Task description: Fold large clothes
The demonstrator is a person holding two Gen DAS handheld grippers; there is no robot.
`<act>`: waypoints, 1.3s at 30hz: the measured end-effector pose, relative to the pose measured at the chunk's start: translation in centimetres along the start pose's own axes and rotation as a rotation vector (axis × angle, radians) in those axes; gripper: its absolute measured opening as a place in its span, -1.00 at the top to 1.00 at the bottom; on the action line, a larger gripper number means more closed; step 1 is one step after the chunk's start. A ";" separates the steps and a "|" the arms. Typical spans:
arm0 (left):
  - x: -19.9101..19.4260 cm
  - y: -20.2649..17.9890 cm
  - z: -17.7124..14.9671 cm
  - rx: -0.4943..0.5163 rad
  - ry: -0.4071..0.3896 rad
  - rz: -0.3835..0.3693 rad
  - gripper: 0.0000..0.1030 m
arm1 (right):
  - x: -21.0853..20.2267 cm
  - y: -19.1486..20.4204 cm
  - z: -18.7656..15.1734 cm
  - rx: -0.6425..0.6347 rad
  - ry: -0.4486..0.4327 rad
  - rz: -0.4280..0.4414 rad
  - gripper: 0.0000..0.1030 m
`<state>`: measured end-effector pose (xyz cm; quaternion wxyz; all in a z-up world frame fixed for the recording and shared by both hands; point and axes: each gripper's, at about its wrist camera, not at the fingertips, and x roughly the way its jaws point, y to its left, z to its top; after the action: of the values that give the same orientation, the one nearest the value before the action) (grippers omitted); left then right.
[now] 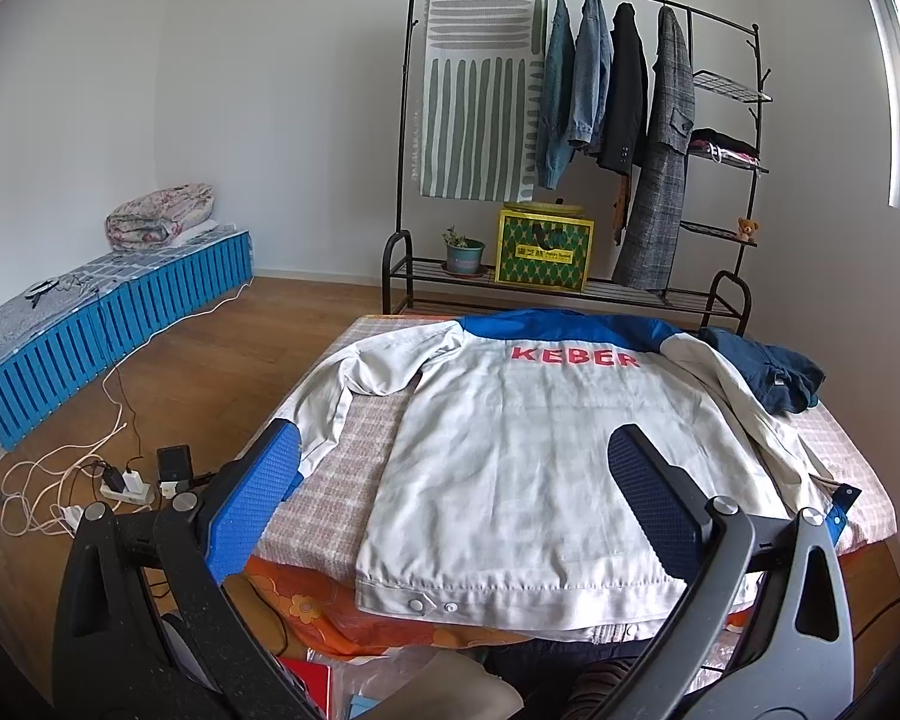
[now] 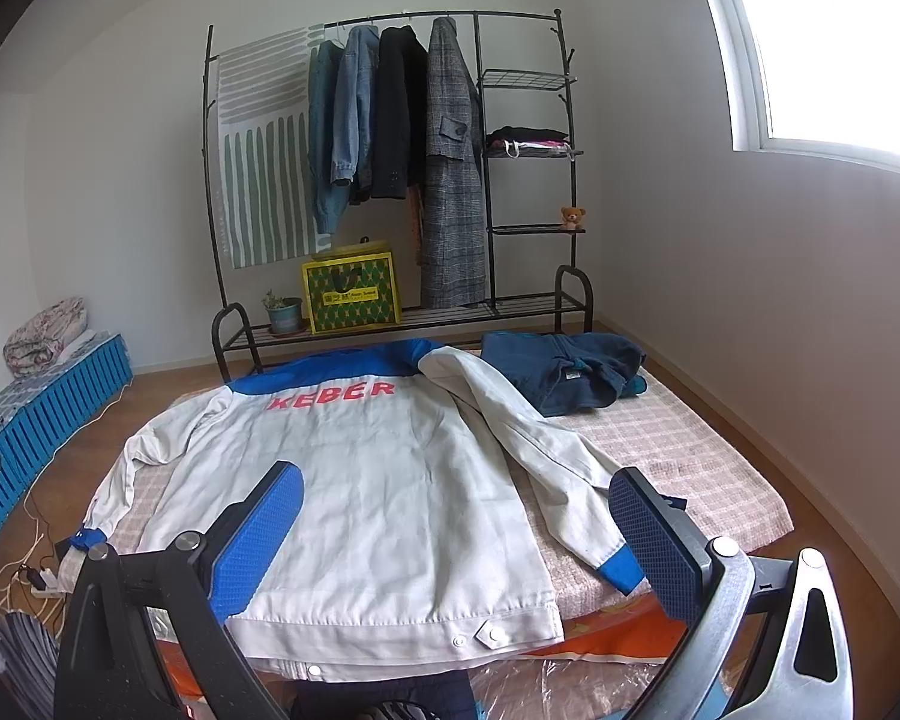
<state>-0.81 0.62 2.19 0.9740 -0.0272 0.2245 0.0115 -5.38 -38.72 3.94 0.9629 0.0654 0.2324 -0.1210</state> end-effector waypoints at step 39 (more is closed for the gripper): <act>0.0 -0.1 -0.4 -0.002 -0.025 0.012 -1.00 | 0.5 0.1 -0.6 -0.010 0.007 -0.002 -0.99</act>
<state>-0.95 0.49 1.87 0.9766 -0.0265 0.2126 0.0178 -5.22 -38.61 3.16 0.9622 0.0608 0.2364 -0.1206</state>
